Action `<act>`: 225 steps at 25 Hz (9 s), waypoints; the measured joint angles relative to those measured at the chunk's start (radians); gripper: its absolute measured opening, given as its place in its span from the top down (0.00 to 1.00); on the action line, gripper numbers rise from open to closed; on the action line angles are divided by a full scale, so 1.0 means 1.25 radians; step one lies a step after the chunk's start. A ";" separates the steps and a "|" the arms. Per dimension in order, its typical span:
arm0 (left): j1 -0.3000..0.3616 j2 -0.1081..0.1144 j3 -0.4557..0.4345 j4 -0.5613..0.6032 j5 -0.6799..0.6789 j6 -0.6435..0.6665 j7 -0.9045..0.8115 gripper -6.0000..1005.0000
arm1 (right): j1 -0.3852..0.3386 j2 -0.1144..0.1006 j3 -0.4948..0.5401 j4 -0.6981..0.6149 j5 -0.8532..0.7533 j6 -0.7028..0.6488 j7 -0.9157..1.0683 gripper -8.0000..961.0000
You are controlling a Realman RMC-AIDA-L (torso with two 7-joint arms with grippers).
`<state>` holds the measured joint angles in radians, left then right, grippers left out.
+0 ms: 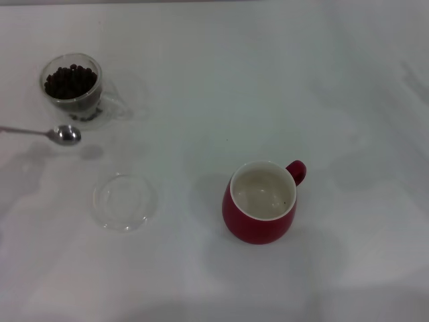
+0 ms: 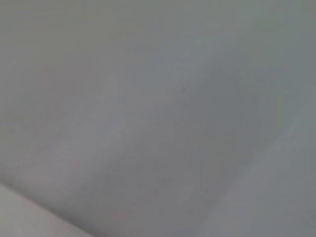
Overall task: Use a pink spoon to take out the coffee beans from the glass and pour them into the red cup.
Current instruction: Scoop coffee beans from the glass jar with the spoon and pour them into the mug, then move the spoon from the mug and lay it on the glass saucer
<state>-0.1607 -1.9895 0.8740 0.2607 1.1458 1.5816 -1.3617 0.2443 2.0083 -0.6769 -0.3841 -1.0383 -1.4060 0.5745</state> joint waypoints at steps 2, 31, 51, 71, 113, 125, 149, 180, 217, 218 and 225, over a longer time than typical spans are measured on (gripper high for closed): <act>-0.028 0.019 0.002 0.028 0.016 -0.024 -0.035 0.87 | 0.001 0.001 0.000 0.013 0.000 -0.016 -0.003 0.12; -0.354 0.139 0.004 0.198 0.481 -0.332 -0.529 0.87 | 0.028 0.003 -0.019 0.141 0.006 -0.159 -0.016 0.12; -0.355 0.089 0.003 0.196 0.542 -0.440 -0.528 0.87 | 0.040 0.003 -0.019 0.142 0.005 -0.131 -0.011 0.12; -0.270 0.062 -0.005 0.170 0.384 -0.431 -0.568 0.87 | 0.063 0.000 -0.019 0.134 0.000 -0.097 -0.015 0.12; -0.227 0.039 0.005 0.059 0.132 -0.109 -0.460 0.87 | 0.097 -0.002 -0.028 0.112 -0.001 -0.040 -0.017 0.12; -0.325 0.017 0.059 0.047 0.184 -0.082 -0.486 0.87 | 0.098 -0.001 -0.028 0.112 -0.001 -0.039 -0.021 0.12; -0.414 -0.032 0.179 0.111 0.325 -0.074 -0.447 0.87 | 0.088 0.000 -0.030 0.138 -0.003 -0.063 -0.023 0.12; -0.420 -0.049 0.180 0.335 0.438 -0.074 -0.469 0.87 | 0.088 0.000 -0.030 0.144 0.003 -0.060 -0.024 0.12; -0.103 0.013 0.006 0.294 0.469 -0.089 -0.405 0.87 | 0.089 -0.001 -0.018 0.126 0.058 -0.039 -0.005 0.12; -0.107 0.010 0.006 0.293 0.474 -0.091 -0.405 0.87 | 0.089 -0.001 -0.018 0.126 0.058 -0.039 -0.005 0.12; -0.142 -0.005 0.009 0.249 0.510 -0.114 -0.405 0.87 | 0.087 -0.002 -0.018 0.128 0.058 -0.043 -0.004 0.12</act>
<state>-0.3385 -1.9952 0.8848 0.5715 1.7834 1.4394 -1.8683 0.3528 2.0064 -0.6994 -0.2245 -0.9664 -1.4598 0.5692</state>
